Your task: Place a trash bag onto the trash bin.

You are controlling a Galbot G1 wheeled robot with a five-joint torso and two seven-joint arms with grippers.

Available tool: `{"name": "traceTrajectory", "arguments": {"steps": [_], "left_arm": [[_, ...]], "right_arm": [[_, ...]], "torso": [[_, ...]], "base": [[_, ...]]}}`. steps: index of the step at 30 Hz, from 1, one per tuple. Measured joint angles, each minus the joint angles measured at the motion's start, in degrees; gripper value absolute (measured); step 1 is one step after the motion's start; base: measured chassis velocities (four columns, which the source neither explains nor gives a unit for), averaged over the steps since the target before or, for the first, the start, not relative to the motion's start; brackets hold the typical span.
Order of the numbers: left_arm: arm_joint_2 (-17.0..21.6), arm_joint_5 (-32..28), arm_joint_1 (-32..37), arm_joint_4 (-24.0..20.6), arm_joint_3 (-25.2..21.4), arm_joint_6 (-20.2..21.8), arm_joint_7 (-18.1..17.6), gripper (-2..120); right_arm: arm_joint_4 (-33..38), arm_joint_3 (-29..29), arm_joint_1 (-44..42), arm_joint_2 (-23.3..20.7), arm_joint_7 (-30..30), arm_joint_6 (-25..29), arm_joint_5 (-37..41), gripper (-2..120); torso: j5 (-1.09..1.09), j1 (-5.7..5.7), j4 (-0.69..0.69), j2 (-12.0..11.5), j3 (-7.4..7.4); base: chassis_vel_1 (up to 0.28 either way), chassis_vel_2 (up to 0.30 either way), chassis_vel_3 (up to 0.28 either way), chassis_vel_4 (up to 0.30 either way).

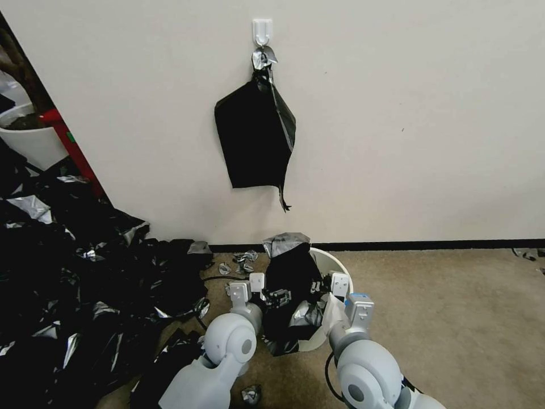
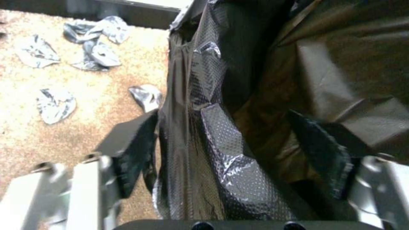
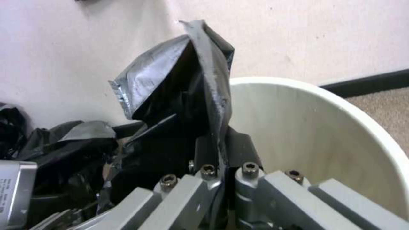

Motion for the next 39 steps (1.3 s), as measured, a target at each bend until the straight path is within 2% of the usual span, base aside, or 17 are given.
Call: {"name": "traceTrajectory", "arguments": {"steps": [4,7,8,10,13,16,17,19,20,21,22,23,26,27,31,35,39], "left_arm": [[0.0,-0.8,-0.1,0.1,-0.5,1.3,-0.4,65],[0.3,-2.4,-0.1,0.0,-1.7,2.5,-0.6,50],[0.3,-2.4,-0.1,0.0,-1.7,2.5,-0.6,50],[0.8,-3.5,0.1,-0.1,-2.6,2.6,-0.3,38],[1.1,-3.9,0.2,-0.1,-3.0,2.6,0.4,33],[2.3,-4.1,0.7,-0.3,-4.6,1.7,3.9,17],[2.3,-4.1,0.7,-0.3,-4.6,1.7,3.9,17],[3.5,-2.1,1.5,-1.0,-6.2,-0.1,8.9,7],[3.5,-2.1,1.5,-1.0,-6.2,-0.1,8.9,7],[4.1,-0.7,1.9,-1.5,-7.3,-0.8,11.5,4],[4.6,0.3,2.1,-1.9,-8.2,-1.5,13.8,4],[4.6,0.3,2.1,-1.9,-8.2,-1.5,13.8,4],[6.4,3.1,3.0,-3.4,-10.7,-4.2,21.2,4],[6.4,3.1,3.0,-3.4,-10.7,-4.2,21.2,4],[7.8,4.7,3.6,-4.4,-13.5,-8.1,28.1,4],[8.2,4.8,3.7,-4.5,-14.8,-9.8,30.8,4],[8.0,3.8,3.2,-3.4,-16.6,-13.9,33.7,4]], "right_arm": [[-0.2,0.0,-0.1,-0.1,-0.3,0.3,-0.5,0],[-0.7,0.0,-0.2,-0.3,-0.8,1.0,-1.8,0],[-0.7,0.0,-0.2,-0.3,-0.8,1.0,-1.8,0],[-1.5,0.2,-0.1,-0.4,-1.7,2.0,-3.9,0],[-1.8,0.4,-0.1,-0.5,-2.2,2.6,-5.3,0],[-2.2,0.9,-0.3,-0.9,-3.4,4.3,-8.0,0],[-2.2,0.9,-0.3,-0.9,-3.4,4.3,-8.0,0],[-2.1,1.8,-0.2,-1.2,-4.7,5.3,-9.1,0],[-2.1,1.8,-0.2,-1.2,-4.7,5.3,-9.1,0],[-2.0,2.4,0.0,-1.3,-5.0,5.5,-9.3,0],[-2.0,3.0,0.4,-1.4,-5.1,5.6,-9.2,0],[-2.0,3.0,0.4,-1.4,-5.1,5.6,-9.2,0],[-3.7,5.8,2.3,-1.9,-5.1,5.6,-7.0,0],[-3.7,5.8,2.3,-1.9,-5.1,5.6,-7.0,0],[-5.1,7.9,2.5,-3.0,-3.9,3.9,-0.4,0],[-5.0,8.5,1.3,-3.4,-3.4,3.2,2.2,0],[-1.4,8.4,-2.7,-4.7,-2.7,0.8,7.0,0]], "torso": [[0.0,0.0,0.0,0.0,0.0],[-0.01,0.0,0.0,0.0,0.0],[-0.01,0.0,0.0,0.0,0.0],[-0.01,0.0,-0.01,0.0,0.0],[-0.01,0.0,-0.01,0.0,0.0],[-0.02,0.0,-0.02,0.0,0.01],[-0.02,0.0,-0.02,0.0,0.01],[-0.04,0.01,-0.03,0.0,0.02],[-0.04,0.01,-0.03,0.0,0.02],[-0.03,0.01,-0.02,0.0,0.02],[-0.01,0.01,-0.02,0.0,0.01],[-0.01,0.01,-0.02,0.0,0.01],[-0.01,0.01,-0.02,0.0,0.02],[-0.01,0.01,-0.02,0.0,0.02],[-0.02,0.0,-0.01,0.0,0.01],[0.0,0.01,-0.01,0.0,0.01],[-0.03,0.0,-0.01,0.0,0.01]], "base": [[0.0,0.0,0.0,0.0],[0.0,0.0,0.0,0.0],[0.0,0.0,0.0,0.0],[0.0,0.0,0.0,0.0],[0.0,0.0,0.0,0.0],[0.0,0.0,0.0,0.0],[0.0,0.0,0.0,0.0],[0.0,0.0,0.0,0.0],[0.0,0.0,0.0,0.0],[0.0,0.0,0.0,0.0],[0.0,0.0,0.0,0.0],[0.0,0.0,0.0,0.0],[0.0,0.0,0.0,0.0],[0.0,0.0,0.0,0.0],[0.0,0.0,0.0,0.0],[0.0,0.0,0.0,0.0],[0.0,0.0,0.0,0.0]]}}
